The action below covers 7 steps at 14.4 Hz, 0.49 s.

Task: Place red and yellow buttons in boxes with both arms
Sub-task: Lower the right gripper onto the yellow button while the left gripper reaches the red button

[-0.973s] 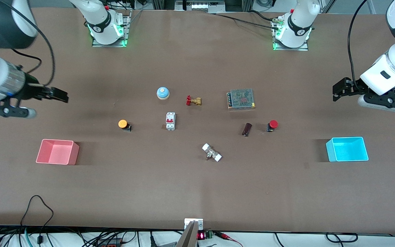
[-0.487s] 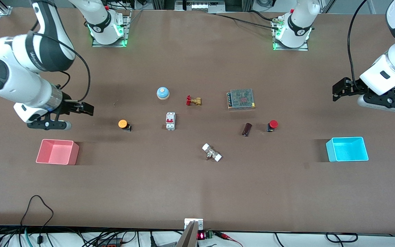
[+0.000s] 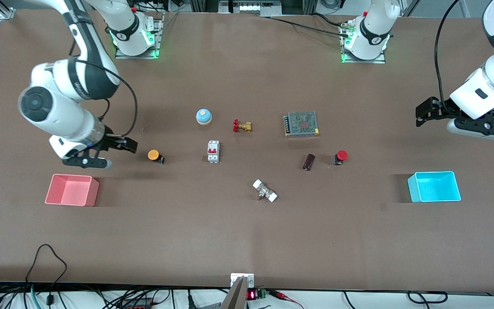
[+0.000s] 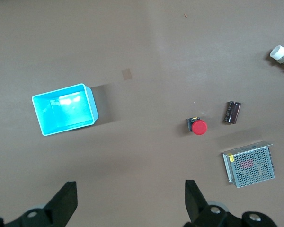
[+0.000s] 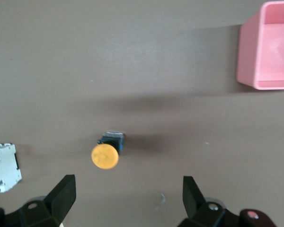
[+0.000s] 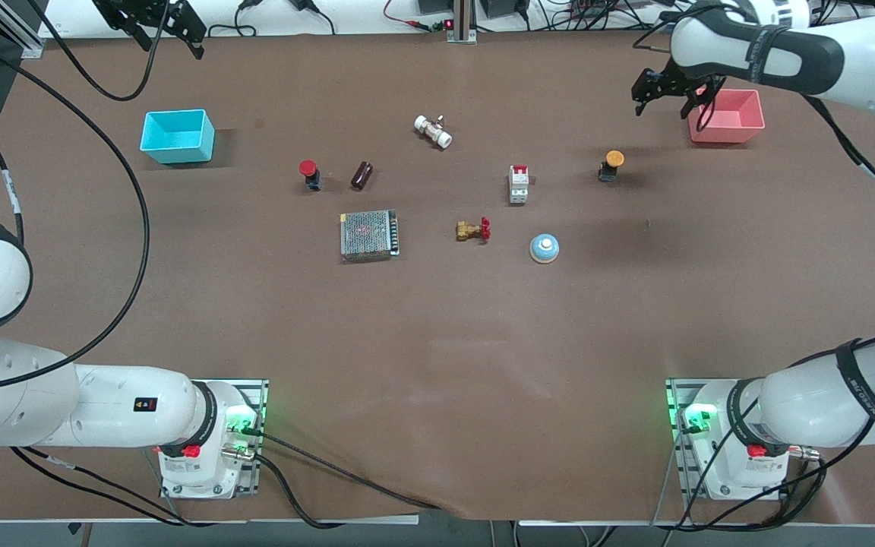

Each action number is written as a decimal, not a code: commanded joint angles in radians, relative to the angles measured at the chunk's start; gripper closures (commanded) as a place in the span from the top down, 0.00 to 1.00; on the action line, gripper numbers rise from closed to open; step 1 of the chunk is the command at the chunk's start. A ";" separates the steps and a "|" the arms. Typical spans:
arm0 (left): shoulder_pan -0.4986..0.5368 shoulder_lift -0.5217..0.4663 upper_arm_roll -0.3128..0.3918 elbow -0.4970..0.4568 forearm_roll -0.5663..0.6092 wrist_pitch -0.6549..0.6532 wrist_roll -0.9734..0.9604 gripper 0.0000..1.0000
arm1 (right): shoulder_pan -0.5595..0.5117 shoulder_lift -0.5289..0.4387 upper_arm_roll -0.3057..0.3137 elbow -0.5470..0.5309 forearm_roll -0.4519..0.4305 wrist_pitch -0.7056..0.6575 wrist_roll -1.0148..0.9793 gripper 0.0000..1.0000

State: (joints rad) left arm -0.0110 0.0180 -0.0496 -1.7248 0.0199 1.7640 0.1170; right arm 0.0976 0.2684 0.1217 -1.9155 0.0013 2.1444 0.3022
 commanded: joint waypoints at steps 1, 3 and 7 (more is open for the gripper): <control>0.008 -0.016 -0.004 -0.015 -0.020 0.000 -0.002 1.00 | 0.027 0.037 -0.004 -0.008 -0.003 0.049 0.026 1.00; 0.006 0.013 -0.004 -0.015 -0.020 0.000 -0.005 1.00 | 0.037 0.049 -0.004 -0.037 -0.003 0.093 0.026 1.00; -0.006 0.075 -0.006 0.016 -0.009 0.005 -0.005 1.00 | 0.059 0.086 -0.004 -0.060 -0.003 0.155 0.029 1.00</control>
State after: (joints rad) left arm -0.0136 0.0518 -0.0525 -1.7339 0.0199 1.7648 0.1170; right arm 0.1338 0.3517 0.1215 -1.9611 0.0013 2.2757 0.3123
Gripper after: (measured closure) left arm 0.000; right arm 0.000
